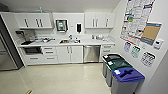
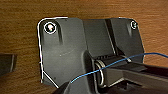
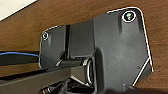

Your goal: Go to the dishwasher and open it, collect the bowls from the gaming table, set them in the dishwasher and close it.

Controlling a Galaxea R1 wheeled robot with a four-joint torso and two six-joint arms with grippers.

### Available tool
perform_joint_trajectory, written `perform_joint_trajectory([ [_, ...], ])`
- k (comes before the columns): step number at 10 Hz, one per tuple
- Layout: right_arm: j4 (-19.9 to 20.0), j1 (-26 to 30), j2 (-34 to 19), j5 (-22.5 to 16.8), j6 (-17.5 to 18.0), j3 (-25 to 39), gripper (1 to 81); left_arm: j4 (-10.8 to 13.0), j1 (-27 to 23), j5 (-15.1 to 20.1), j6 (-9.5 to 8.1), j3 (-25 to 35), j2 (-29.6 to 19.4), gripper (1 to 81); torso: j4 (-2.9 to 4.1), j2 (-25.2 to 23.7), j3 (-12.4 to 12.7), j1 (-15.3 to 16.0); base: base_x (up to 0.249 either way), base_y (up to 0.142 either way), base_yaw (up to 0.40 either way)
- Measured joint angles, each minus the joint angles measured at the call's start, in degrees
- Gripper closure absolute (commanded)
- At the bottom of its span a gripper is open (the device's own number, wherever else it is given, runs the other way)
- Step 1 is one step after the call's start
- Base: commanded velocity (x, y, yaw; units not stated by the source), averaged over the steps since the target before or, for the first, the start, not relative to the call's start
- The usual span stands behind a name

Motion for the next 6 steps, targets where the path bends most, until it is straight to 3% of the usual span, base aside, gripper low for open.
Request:
perform_joint_trajectory([
  [6,0.0,-0.1,0.3,0.0,0.0,-0.1,1.0,0.0,0.1,0.0,0.00,0.0,0.2,1.0,0.00,0.0,0.0,0.0,0.135,0.000,0.000],
])
